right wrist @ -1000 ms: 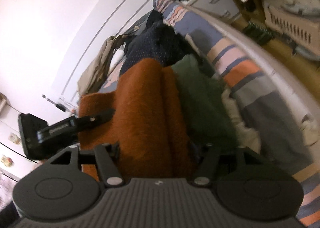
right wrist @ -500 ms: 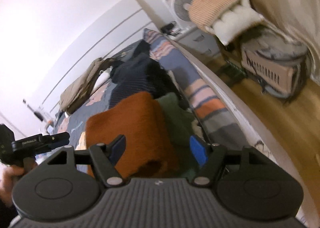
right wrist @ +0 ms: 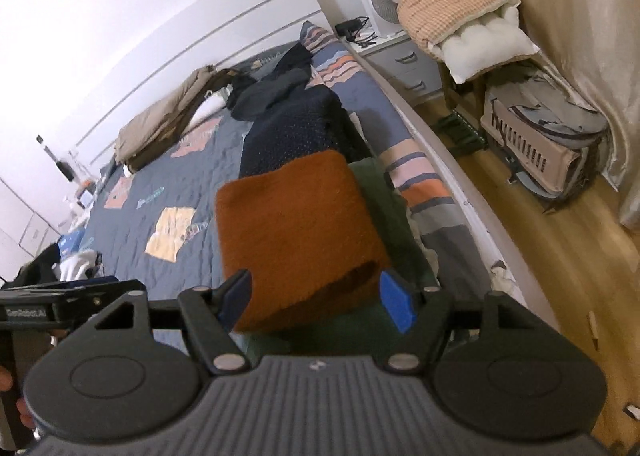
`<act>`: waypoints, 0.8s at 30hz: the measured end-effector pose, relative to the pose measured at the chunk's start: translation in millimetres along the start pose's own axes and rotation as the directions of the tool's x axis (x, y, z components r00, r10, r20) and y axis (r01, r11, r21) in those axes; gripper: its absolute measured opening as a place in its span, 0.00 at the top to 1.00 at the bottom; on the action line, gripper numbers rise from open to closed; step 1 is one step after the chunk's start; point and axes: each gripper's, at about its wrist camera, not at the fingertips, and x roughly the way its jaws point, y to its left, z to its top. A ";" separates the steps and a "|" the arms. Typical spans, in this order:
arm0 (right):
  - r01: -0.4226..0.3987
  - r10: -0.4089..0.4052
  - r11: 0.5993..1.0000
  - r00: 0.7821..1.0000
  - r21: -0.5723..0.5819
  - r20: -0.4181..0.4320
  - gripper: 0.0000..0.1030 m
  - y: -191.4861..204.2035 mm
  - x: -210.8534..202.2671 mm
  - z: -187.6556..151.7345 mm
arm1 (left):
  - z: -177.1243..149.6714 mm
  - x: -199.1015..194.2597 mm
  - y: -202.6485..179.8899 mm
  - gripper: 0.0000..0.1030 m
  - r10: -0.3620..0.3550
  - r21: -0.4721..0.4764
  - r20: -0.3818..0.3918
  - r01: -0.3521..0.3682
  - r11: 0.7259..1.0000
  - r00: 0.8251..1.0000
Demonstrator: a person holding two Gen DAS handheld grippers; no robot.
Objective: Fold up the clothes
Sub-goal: 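Lower the garment onto the green folded clothes and open both tools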
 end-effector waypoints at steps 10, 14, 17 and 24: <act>0.026 -0.027 0.999 0.999 -0.046 -0.041 0.32 27.9 -39.8 0.9 | -10.5 -41.7 -15.7 0.00 0.043 0.034 -0.052 -0.041 0.999 0.998; 0.035 -0.041 0.996 0.996 -0.080 -0.074 0.32 38.5 -42.4 0.8 | -16.1 -47.4 -12.4 0.00 0.057 0.034 -0.072 -0.055 0.998 0.996; 0.029 -0.038 0.995 0.995 -0.098 -0.088 0.32 44.8 -41.8 0.3 | -20.3 -50.3 -10.4 0.00 0.058 0.030 -0.085 -0.055 0.998 0.995; 0.035 -0.047 0.993 0.994 -0.115 -0.102 0.32 51.0 -40.2 0.6 | -24.6 -53.3 -8.3 0.00 0.053 0.026 -0.085 -0.051 0.998 0.995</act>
